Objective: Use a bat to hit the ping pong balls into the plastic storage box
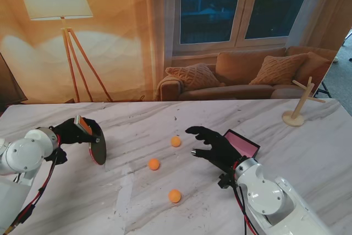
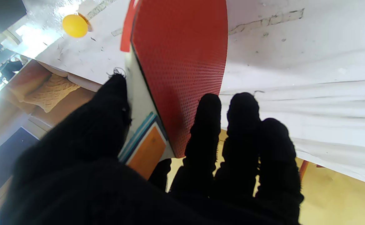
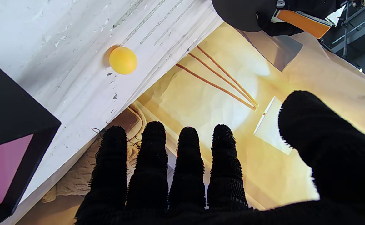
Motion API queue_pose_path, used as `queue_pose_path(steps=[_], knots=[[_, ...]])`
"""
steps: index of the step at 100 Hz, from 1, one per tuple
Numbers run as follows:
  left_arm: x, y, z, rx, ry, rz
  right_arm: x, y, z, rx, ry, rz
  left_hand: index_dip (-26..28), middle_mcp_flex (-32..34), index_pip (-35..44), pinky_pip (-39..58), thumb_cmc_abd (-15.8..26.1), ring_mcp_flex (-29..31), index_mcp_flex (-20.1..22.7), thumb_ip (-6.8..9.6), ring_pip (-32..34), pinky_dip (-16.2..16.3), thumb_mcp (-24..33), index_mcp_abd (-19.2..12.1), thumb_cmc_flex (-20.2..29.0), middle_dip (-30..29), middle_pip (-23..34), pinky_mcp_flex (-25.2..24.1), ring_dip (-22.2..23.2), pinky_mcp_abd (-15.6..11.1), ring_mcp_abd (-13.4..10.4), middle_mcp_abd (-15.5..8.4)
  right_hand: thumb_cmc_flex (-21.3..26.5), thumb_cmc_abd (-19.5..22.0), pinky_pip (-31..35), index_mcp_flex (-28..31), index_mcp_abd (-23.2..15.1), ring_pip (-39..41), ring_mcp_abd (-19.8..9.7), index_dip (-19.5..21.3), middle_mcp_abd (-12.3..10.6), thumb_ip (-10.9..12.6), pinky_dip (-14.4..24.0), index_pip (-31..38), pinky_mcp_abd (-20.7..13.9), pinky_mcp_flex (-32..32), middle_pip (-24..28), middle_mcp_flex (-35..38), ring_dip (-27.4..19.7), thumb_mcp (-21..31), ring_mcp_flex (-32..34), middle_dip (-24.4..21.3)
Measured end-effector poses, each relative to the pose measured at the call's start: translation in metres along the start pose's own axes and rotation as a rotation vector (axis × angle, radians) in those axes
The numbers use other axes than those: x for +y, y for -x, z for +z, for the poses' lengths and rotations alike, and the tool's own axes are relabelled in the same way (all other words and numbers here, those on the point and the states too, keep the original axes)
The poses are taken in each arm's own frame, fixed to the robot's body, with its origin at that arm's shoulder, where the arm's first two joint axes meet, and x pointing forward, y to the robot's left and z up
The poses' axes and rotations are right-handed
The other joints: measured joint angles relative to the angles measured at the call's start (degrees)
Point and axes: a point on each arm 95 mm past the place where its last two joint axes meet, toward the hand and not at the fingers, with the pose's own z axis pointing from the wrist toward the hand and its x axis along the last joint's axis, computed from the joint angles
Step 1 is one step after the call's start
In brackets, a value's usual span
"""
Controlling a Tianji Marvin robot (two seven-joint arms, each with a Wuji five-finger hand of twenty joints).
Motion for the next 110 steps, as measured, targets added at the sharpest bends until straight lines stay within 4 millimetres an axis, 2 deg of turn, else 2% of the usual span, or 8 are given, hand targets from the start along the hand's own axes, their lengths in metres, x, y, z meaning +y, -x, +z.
queue_pose_path(steps=[5, 8, 29, 51, 54, 59, 96, 110], knots=[[0.000, 0.000, 0.000, -0.008, -0.010, -0.013, 0.000, 0.000, 0.000, 0.000, 0.000, 0.000, 0.00, -0.01, 2.01, 0.35, -0.03, 0.67, 0.66, 0.00, 0.17, -0.08, -0.68, 0.00, 0.97, 0.07, 0.16, 0.90, -0.82, 0.31, 0.06, 0.31, 0.00, 0.00, 0.00, 0.00, 0.00, 0.00, 0.00, 0.00, 0.00, 0.00, 0.00, 0.00, 0.00, 0.00, 0.00, 0.00, 0.00, 0.00, 0.00, 0.00], [0.001, 0.000, 0.001, -0.014, -0.017, -0.026, 0.000, 0.000, 0.000, 0.000, 0.001, 0.000, 0.00, 2.32, 2.76, 0.51, -0.03, 0.66, 0.75, 0.00, 0.51, -0.10, -1.24, 0.03, 1.56, 0.09, 0.51, 1.35, -1.02, 0.35, 0.10, 0.64, 0.00, 0.00, 0.00, 0.00, 0.00, 0.00, 0.00, 0.00, 0.00, 0.00, 0.00, 0.00, 0.00, 0.00, 0.00, 0.00, 0.00, 0.00, 0.00, 0.00], [0.009, 0.001, 0.000, -0.003, -0.046, -0.139, 0.000, 0.000, 0.000, 0.000, 0.002, 0.000, 0.00, 2.19, 6.54, 2.00, 0.13, 0.61, 0.78, 0.00, 3.21, -0.12, -1.92, 1.29, 9.12, 3.80, 1.72, 1.45, -0.89, 0.39, 0.14, 0.79, 0.00, 0.00, 0.00, 0.00, 0.00, 0.00, 0.00, 0.00, 0.00, 0.00, 0.00, 0.00, 0.00, 0.00, 0.00, 0.00, 0.00, 0.00, 0.00, 0.00], [0.015, 0.001, -0.006, -0.010, -0.084, -0.215, 0.000, 0.000, 0.000, 0.001, 0.004, 0.000, 1.22, 2.15, 7.20, 2.28, 0.88, 0.57, 0.54, -0.06, 4.02, 0.74, -4.65, 3.15, 12.98, 5.64, 1.72, 0.94, 0.53, 0.39, 0.14, 3.15, 0.00, 0.01, 0.00, 0.00, 0.00, 0.01, 0.00, 0.00, 0.00, 0.01, 0.00, 0.00, 0.00, 0.00, 0.00, 0.00, 0.00, 0.00, 0.00, 0.00], [0.016, 0.001, -0.007, -0.009, -0.092, -0.232, 0.001, 0.001, 0.000, 0.001, 0.005, 0.000, 1.32, 2.12, 7.23, 2.28, 0.88, 0.57, 0.46, -0.06, 4.03, 0.75, -4.68, 3.72, 13.62, 5.75, 1.72, 0.92, 0.67, 0.39, 0.14, 4.32, 0.00, 0.01, 0.00, 0.00, 0.00, 0.00, 0.00, 0.00, 0.00, 0.01, 0.00, 0.00, 0.00, 0.00, 0.00, 0.00, 0.00, 0.00, 0.00, 0.00], [0.017, 0.002, -0.008, -0.009, -0.104, -0.250, 0.001, 0.001, 0.000, 0.002, 0.006, 0.000, 1.42, 2.12, 7.25, 2.28, 0.90, 0.56, 0.44, -0.06, 4.03, 0.77, -5.00, 4.36, 14.21, 5.98, 1.66, 0.90, 0.85, 0.39, 0.14, 5.05, 0.00, 0.01, 0.00, 0.00, 0.00, 0.01, 0.00, 0.00, 0.00, 0.00, 0.00, 0.00, -0.01, 0.00, 0.00, 0.00, 0.00, 0.00, 0.00, 0.00], [0.022, 0.004, -0.014, -0.012, -0.133, -0.371, 0.002, 0.001, 0.000, 0.003, 0.010, -0.001, 3.57, 2.07, 7.30, 2.28, 1.80, 0.51, 0.41, -0.08, 4.77, 2.21, -7.72, 5.04, 16.01, 6.35, 1.03, 0.40, 1.67, 0.44, 0.25, 6.07, 0.00, 0.01, 0.00, 0.00, 0.00, 0.01, 0.00, 0.00, 0.00, 0.01, 0.00, 0.00, -0.01, 0.00, 0.00, 0.00, 0.00, 0.00, 0.00, 0.00], [0.023, 0.003, -0.014, -0.016, -0.124, -0.399, 0.002, 0.001, 0.000, 0.003, 0.010, -0.001, 4.08, 2.03, 7.26, 2.70, 2.27, 0.51, 0.48, -0.08, 7.06, 5.04, -7.78, 5.91, 16.01, 6.36, 2.34, 0.35, 2.81, 1.11, 0.66, 6.65, 0.00, 0.01, 0.00, 0.00, 0.00, 0.01, 0.00, 0.00, 0.00, 0.01, 0.00, 0.00, -0.01, 0.00, 0.00, 0.00, 0.17, -0.01, 0.00, 0.01]])
